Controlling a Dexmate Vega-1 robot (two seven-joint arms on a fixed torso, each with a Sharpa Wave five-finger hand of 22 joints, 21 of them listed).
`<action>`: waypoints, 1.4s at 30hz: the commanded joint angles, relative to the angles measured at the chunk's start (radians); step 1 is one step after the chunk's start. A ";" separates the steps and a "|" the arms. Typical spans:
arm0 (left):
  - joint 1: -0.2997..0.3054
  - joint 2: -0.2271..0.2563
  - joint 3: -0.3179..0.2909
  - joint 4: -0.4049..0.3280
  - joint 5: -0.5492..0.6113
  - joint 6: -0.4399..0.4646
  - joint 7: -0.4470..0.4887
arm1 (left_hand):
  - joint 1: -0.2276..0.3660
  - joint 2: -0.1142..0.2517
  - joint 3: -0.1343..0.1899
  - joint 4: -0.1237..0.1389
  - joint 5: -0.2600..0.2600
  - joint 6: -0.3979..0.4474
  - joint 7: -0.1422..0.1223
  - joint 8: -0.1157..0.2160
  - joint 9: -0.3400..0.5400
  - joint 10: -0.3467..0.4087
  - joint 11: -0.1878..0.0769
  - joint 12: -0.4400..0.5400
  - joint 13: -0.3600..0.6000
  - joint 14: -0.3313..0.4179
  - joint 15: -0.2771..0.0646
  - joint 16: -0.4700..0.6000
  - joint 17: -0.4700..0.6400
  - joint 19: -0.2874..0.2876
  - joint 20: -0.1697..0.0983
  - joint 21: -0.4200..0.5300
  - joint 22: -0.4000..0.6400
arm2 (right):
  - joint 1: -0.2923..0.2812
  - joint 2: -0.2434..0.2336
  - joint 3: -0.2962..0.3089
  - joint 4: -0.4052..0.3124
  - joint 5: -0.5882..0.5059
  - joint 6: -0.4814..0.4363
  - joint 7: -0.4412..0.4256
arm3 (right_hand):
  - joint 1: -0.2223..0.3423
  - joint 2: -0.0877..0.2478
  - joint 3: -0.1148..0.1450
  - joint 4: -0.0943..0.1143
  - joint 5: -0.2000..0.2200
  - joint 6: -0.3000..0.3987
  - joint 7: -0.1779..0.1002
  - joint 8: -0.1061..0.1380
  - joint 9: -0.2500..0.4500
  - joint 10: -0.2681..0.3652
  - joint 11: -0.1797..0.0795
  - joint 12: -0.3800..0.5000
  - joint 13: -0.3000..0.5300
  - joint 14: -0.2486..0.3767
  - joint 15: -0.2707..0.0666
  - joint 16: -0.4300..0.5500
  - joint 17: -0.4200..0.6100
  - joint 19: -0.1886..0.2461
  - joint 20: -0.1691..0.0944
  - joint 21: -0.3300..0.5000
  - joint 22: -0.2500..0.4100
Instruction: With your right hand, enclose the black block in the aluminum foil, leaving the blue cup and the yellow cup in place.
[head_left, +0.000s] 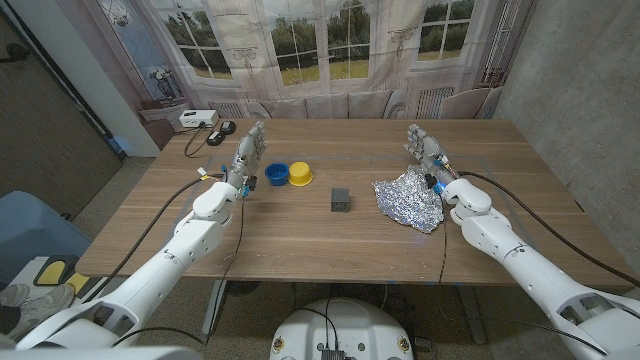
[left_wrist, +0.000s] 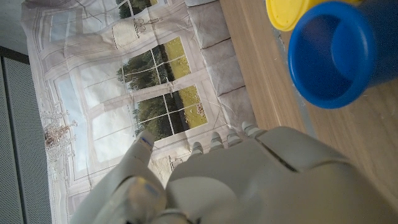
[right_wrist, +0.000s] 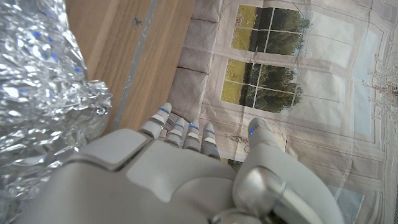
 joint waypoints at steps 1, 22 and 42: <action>-0.013 -0.001 0.015 -0.033 0.029 0.016 0.023 | 0.003 0.000 0.005 0.003 0.007 -0.127 0.000 0.006 0.003 -0.149 0.002 0.003 0.000 -0.165 -0.002 0.006 0.005 -0.083 0.001 0.007 0.005 | 0.021 -0.023 -0.030 0.009 -0.116 0.016 -0.069 | 0.010 -0.002 0.005 -0.001 0.007 0.008 0.001 0.006 0.003 0.014 0.002 0.005 0.000 -0.003 0.004 0.006 -0.001 0.008 -0.001 0.006 0.003; -0.057 -0.026 0.045 0.019 0.029 0.008 -0.033 | -0.012 -0.002 -0.007 0.008 0.010 -0.097 0.007 0.019 0.002 -0.109 0.008 0.014 -0.019 -0.144 0.009 0.016 0.001 -0.057 0.018 0.019 0.005 | -0.102 -0.136 -0.030 -0.256 -0.396 -0.160 -0.430 | 0.070 -0.035 0.017 -0.034 0.001 0.110 -0.004 0.035 0.008 0.068 0.028 0.015 -0.017 0.065 0.042 0.023 -0.034 0.050 0.000 0.022 0.003; -0.055 -0.050 0.059 0.030 0.031 -0.014 -0.040 | -0.016 -0.002 -0.012 0.008 0.011 -0.087 0.010 0.019 0.002 -0.103 0.008 0.013 -0.028 -0.140 0.009 0.015 0.000 -0.054 0.026 0.020 0.005 | -0.254 -0.243 0.013 -0.542 -0.549 -0.489 -0.606 | 0.113 -0.047 0.028 -0.043 0.002 0.109 -0.012 0.032 0.010 0.078 0.023 0.015 -0.019 0.080 0.039 0.025 -0.040 0.070 0.001 0.027 0.003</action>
